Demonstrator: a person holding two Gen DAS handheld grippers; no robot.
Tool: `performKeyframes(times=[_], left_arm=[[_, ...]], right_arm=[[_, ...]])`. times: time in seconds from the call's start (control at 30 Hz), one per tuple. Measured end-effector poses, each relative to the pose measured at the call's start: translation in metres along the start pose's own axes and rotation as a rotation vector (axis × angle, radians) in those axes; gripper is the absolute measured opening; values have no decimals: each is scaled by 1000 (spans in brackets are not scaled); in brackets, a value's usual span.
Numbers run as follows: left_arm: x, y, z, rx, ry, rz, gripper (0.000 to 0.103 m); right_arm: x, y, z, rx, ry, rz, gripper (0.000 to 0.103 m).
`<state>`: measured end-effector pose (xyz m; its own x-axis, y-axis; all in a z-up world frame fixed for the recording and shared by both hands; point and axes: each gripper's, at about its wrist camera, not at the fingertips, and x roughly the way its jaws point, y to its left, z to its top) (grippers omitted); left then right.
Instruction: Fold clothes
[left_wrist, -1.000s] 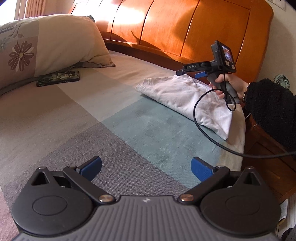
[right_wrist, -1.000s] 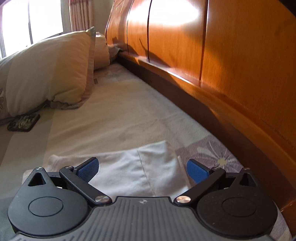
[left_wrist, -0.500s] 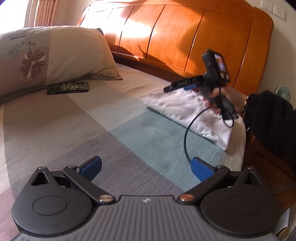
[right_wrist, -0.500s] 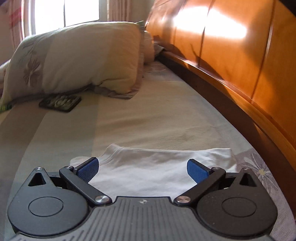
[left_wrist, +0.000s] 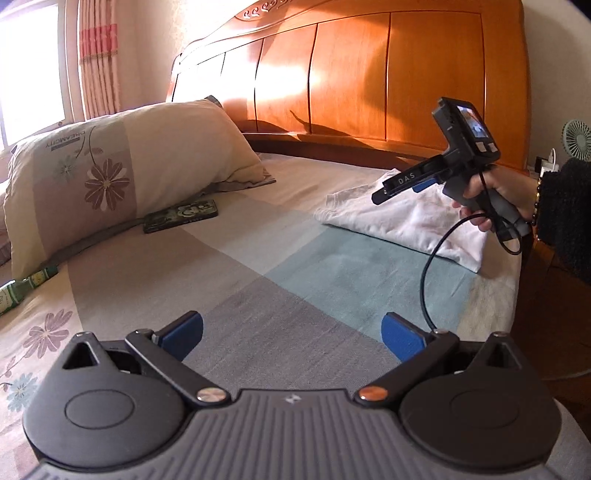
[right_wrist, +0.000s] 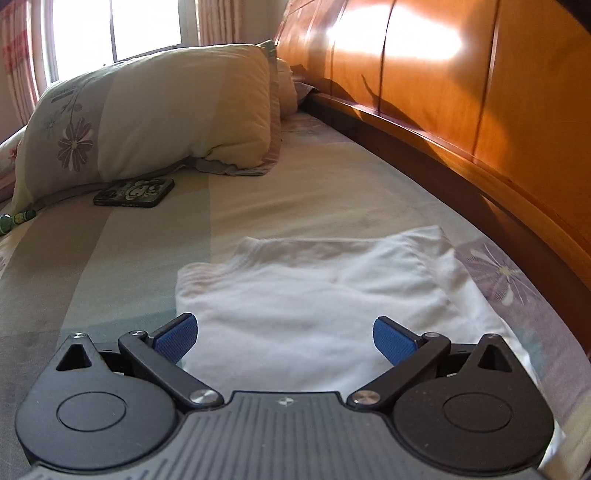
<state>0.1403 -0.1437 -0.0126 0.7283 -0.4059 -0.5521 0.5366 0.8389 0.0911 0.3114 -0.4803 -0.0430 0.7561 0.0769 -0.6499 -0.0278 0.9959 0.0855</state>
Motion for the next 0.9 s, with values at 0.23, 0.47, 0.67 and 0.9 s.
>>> performKeyframes(times=[0.23, 0.47, 0.67, 0.9], left_arm=[[-18, -8, -3, -21, 0, -9, 102], [-26, -17, -1, -47, -64, 24, 102], [-21, -24, 3, -84, -28, -11, 102], [-28, -31, 3, -31, -14, -13, 102]], right_arm=[[-17, -7, -49, -1, 28, -55, 103], [-71, 15, -100, -109, -8, -93, 103], [-78, 34, -101, -79, -20, 51, 103], [-78, 50, -95, -88, -72, 116, 103]])
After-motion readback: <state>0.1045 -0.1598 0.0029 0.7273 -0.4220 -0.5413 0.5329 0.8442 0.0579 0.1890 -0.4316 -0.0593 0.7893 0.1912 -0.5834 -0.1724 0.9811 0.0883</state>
